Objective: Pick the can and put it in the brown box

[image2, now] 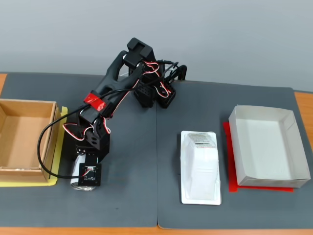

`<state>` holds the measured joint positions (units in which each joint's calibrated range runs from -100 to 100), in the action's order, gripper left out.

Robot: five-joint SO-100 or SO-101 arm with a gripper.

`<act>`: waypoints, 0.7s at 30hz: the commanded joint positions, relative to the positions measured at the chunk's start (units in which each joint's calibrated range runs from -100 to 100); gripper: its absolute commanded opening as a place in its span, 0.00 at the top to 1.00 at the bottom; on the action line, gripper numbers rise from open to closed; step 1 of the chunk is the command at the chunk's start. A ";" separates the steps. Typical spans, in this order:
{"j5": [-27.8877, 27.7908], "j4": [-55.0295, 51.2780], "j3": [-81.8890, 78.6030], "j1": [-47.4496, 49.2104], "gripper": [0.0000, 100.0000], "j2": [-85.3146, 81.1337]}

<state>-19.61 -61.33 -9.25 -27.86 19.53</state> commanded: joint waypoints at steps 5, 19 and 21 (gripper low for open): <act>0.38 -0.51 1.28 0.24 0.77 -0.09; 0.48 -1.20 1.19 0.24 0.87 0.00; 0.48 -1.20 1.19 0.24 0.92 0.00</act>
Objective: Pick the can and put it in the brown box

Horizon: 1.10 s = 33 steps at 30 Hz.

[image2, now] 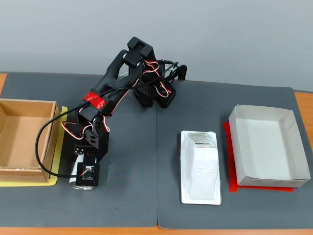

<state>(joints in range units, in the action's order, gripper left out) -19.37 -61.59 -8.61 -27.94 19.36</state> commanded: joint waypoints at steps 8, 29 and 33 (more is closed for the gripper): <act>0.24 -0.94 0.56 0.16 0.94 0.00; -0.23 -2.59 1.74 0.07 0.94 -18.13; -2.89 -4.15 1.92 -0.49 0.94 -23.04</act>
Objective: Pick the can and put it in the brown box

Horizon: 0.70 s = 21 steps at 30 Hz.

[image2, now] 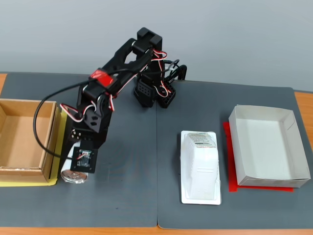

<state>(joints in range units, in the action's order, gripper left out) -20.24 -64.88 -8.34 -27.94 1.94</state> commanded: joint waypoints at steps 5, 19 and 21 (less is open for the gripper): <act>-5.45 -1.12 3.64 -3.82 0.94 -9.78; -16.08 -0.08 14.49 -17.15 0.94 -9.86; -17.01 -0.08 14.59 -18.20 0.94 -8.93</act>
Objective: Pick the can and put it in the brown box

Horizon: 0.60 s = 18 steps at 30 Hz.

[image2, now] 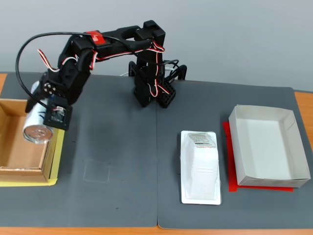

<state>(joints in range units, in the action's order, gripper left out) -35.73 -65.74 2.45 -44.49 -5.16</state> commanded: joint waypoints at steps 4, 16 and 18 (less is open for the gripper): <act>-1.74 0.78 7.78 -2.54 0.94 3.25; -1.69 0.78 26.33 -2.54 0.94 22.73; -1.69 0.78 28.59 -2.54 0.94 25.11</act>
<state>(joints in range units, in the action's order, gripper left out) -37.39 -65.74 25.39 -46.71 18.51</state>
